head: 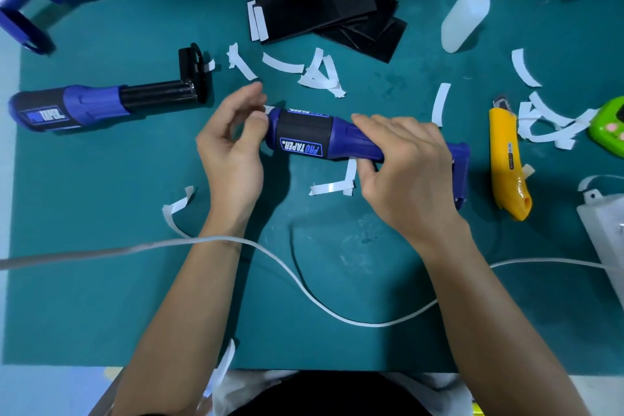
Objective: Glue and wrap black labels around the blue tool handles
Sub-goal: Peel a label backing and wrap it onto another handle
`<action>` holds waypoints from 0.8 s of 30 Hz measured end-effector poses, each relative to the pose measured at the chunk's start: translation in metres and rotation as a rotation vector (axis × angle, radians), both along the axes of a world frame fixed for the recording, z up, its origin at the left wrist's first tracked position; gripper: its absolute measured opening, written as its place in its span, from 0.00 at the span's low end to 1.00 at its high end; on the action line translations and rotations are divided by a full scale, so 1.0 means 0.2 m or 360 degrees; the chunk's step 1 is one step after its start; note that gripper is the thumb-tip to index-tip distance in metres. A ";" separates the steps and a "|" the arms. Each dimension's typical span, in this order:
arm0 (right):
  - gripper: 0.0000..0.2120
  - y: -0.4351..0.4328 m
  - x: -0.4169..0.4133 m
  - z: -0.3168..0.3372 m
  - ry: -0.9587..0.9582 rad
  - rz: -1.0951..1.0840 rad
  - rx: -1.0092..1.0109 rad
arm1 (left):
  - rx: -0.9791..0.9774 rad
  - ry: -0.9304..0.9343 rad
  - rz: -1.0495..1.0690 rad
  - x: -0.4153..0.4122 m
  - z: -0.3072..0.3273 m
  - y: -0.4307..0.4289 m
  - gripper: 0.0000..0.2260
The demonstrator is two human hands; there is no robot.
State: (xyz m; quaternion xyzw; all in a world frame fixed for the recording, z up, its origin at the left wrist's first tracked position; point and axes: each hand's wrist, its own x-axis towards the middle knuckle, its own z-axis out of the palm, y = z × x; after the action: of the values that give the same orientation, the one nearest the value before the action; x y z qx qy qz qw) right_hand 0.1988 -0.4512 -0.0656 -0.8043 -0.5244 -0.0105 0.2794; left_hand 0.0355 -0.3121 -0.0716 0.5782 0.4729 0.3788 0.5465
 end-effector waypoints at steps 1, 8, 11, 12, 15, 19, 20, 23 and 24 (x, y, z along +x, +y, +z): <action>0.19 0.00 0.00 0.00 -0.0004 -0.0002 0.0005 | 0.0003 0.0069 -0.0105 0.00 0.01 0.00 0.17; 0.16 0.00 -0.01 0.04 -0.0084 -0.0064 0.0034 | 0.0108 0.0216 -0.0427 0.00 -0.01 -0.02 0.36; 0.22 0.00 -0.06 0.10 -0.0067 -0.0126 0.0009 | -0.0285 -0.0161 -0.0460 0.04 0.00 -0.04 0.27; 0.24 0.00 -0.08 0.12 -0.0077 -0.0111 -0.0062 | -0.0406 -0.0244 -0.0533 0.05 0.00 -0.06 0.20; 0.30 -0.03 -0.13 0.18 -0.0089 0.0016 -0.0293 | -0.0659 -0.0381 -0.0526 0.09 0.01 -0.10 0.07; 0.23 -0.05 -0.04 0.23 0.0884 0.0065 -0.0442 | -0.0915 -0.0615 -0.0264 0.11 0.03 -0.09 0.15; 0.20 -0.05 -0.02 0.22 0.0911 -0.0017 -0.0373 | -0.0994 -0.0650 -0.0238 0.11 0.04 -0.10 0.18; 0.15 -0.07 0.10 0.21 0.0327 -0.0541 -0.0143 | -0.1114 -0.0624 -0.0305 0.12 0.04 -0.11 0.23; 0.14 -0.09 0.16 0.20 0.0209 -0.0753 -0.0115 | -0.1135 -0.0610 -0.0330 0.12 0.05 -0.11 0.24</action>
State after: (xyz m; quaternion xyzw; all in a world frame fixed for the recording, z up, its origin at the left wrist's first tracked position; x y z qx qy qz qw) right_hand 0.2305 -0.4692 -0.0252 -0.9132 -0.3022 -0.0047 0.2735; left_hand 0.0586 -0.3343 -0.0624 0.3163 0.4034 0.2349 0.8258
